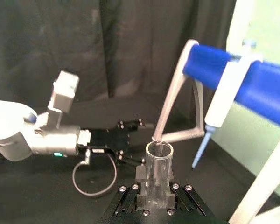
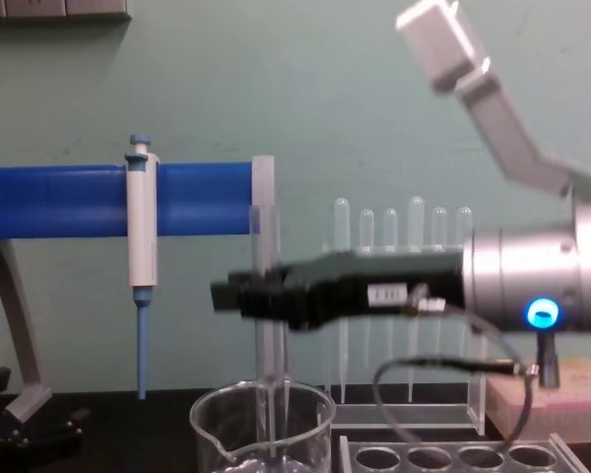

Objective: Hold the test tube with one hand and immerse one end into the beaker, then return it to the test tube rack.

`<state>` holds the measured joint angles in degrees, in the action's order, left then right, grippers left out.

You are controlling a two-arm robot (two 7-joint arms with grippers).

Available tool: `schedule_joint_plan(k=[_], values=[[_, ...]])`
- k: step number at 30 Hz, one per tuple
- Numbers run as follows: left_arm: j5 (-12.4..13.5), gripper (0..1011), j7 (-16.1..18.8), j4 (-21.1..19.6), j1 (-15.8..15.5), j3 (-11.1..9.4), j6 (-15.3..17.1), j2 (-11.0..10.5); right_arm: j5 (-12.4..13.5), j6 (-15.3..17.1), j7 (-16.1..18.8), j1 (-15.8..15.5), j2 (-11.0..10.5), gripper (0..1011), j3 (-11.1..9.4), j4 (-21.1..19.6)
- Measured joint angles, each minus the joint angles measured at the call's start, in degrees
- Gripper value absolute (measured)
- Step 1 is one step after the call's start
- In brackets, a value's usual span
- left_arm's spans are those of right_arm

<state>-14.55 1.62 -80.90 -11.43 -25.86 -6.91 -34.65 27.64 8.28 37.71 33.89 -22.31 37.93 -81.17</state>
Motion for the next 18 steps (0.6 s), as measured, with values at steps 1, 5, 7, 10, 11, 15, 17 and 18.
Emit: schedule_joint_plan(k=[1, 5, 7, 10, 11, 15, 17, 18], values=[[0.00, 1000, 0.00, 0.00, 0.00, 0.00, 0.00, 0.00, 0.18, 0.30, 0.12, 0.19, -0.26, 224, -0.12, -0.58], [0.00, 1000, 0.00, 0.00, 0.00, 0.00, 0.00, 0.00, 1.59, 1.36, 0.87, 1.10, -1.46, 225, -0.85, -3.16], [0.00, 1000, 0.00, 0.00, 0.00, 0.00, 0.00, 0.00, 2.46, 1.89, 1.05, 1.60, -2.25, 225, -1.35, -4.66], [0.00, 1000, 0.00, 0.00, 0.00, 0.00, 0.00, 0.00, 3.33, 2.27, 1.13, 1.97, -3.12, 224, -1.92, -6.18], [0.00, 1000, 0.00, 0.00, 0.00, 0.00, 0.00, 0.00, 3.55, 2.39, 1.11, 2.04, -3.49, 224, -2.11, -6.79], [0.00, 1000, 0.00, 0.00, 0.00, 0.00, 0.00, 0.00, 4.30, 2.97, 0.07, 1.98, -6.04, 224, -3.32, -10.30], [0.00, 1000, 0.00, 0.00, 0.00, 0.00, 0.00, 0.00, 4.57, 3.12, -0.48, 1.66, -6.92, 224, -3.72, -11.27], [0.00, 1000, 0.00, 0.00, 0.00, 0.00, 0.00, 0.00, 4.90, 3.29, -1.13, 1.07, -8.07, 224, -4.25, -12.48]])
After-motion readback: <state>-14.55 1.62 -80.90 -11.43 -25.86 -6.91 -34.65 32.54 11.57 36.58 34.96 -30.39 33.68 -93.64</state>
